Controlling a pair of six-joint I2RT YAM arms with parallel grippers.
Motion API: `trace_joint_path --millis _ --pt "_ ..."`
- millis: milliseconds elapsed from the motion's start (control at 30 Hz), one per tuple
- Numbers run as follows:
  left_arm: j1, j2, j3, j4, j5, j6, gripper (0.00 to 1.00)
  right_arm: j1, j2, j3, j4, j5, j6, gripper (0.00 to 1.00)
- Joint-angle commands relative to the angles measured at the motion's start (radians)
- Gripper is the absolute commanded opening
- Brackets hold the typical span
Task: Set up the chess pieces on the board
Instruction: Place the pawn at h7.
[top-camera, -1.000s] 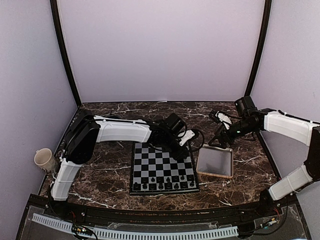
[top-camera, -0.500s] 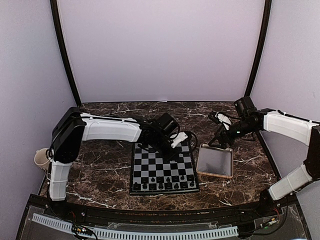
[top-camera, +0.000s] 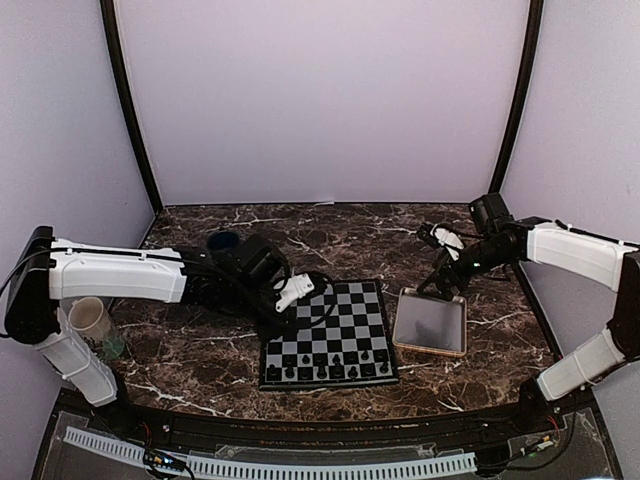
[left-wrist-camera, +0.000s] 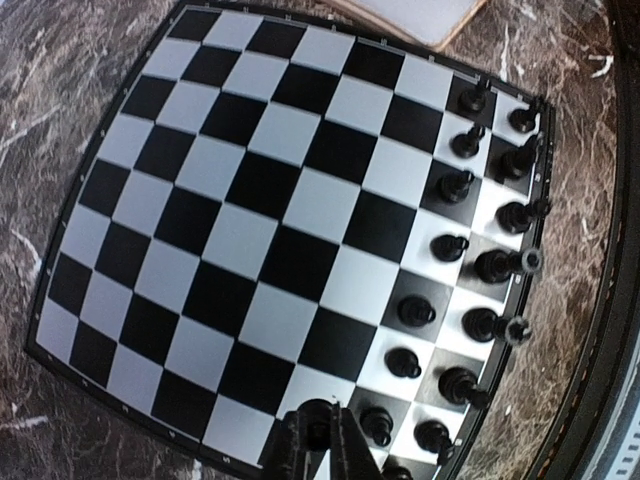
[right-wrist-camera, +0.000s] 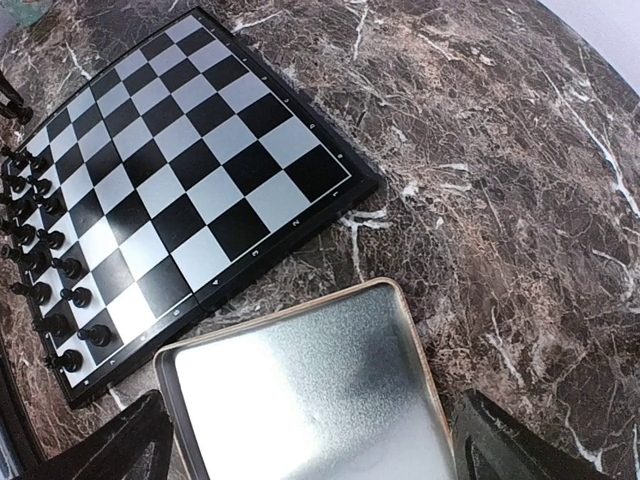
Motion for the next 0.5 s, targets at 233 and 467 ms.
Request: trace_joint_path --millis 233,467 --pt "-0.003 -0.107 -0.186 -0.004 0.008 -0.015 0.05 -0.003 0.024 -0.007 0.007 0.049 -0.014 0.97" --pt "-0.003 -0.075 -0.199 0.000 0.050 -0.011 0.05 -0.003 0.038 0.009 -0.008 0.031 -0.010 0.97"
